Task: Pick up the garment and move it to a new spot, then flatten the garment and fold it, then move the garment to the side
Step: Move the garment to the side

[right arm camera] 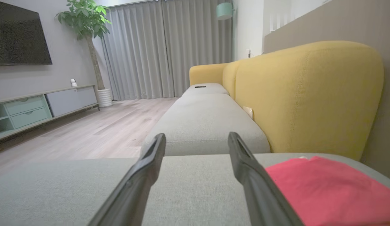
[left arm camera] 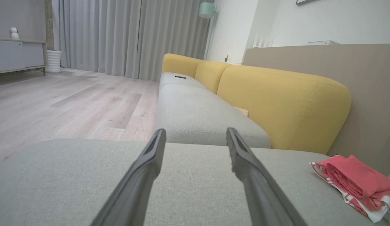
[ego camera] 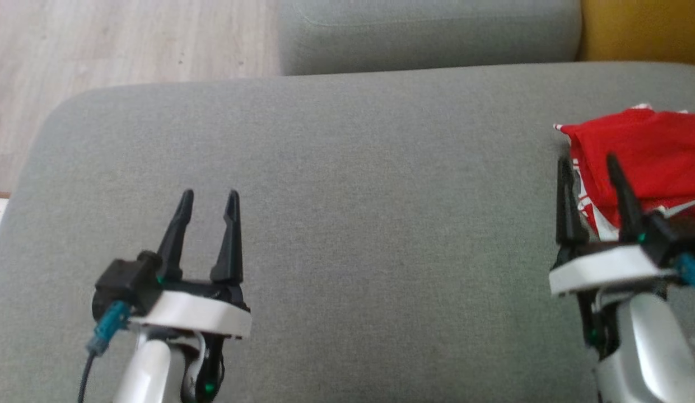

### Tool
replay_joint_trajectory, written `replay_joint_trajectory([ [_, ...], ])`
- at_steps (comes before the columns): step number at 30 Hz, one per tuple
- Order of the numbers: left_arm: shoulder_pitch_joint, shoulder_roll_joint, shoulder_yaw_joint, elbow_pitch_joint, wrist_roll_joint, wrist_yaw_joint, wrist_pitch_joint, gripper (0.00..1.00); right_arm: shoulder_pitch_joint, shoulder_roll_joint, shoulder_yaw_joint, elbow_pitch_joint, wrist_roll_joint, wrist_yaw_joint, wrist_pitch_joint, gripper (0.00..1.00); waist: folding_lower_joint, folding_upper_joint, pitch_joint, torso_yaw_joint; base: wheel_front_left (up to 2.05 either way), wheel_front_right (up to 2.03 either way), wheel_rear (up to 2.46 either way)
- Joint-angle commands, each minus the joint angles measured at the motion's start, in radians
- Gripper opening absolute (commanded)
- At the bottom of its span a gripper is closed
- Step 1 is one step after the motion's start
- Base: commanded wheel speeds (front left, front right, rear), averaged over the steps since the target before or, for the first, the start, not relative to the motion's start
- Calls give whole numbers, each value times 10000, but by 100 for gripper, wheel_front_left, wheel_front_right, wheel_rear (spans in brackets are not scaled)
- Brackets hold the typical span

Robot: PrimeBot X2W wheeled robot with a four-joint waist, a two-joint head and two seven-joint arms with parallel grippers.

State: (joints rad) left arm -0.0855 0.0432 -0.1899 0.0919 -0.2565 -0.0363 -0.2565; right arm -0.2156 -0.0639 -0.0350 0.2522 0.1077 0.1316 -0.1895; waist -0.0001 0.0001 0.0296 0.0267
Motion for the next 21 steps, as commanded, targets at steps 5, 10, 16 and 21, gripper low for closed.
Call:
replay_joint_trajectory([
  [5, 67, 70, 146, -265, 110, 100, -53, 100, 397, 127, 312, 36, 353, -9, -510, 100, 1, -1, -268, 156, 0, 0, 0],
  [10, 504, 70, 127, -127, 125, 184, -53, 100, 901, 134, 538, 265, 898, -9, -685, 100, 1, -1, -369, 169, 0, 0, 0],
  [16, 755, 70, 294, -103, 27, 394, -53, 100, 1049, 135, 726, 189, 896, -9, -717, 100, 1, -1, -375, 60, 0, 0, 0],
  [21, 721, 70, 368, -112, 66, 527, -53, 100, 1082, 136, 770, 73, 906, -9, -720, 100, 1, -1, -368, -18, 0, 0, 0],
])
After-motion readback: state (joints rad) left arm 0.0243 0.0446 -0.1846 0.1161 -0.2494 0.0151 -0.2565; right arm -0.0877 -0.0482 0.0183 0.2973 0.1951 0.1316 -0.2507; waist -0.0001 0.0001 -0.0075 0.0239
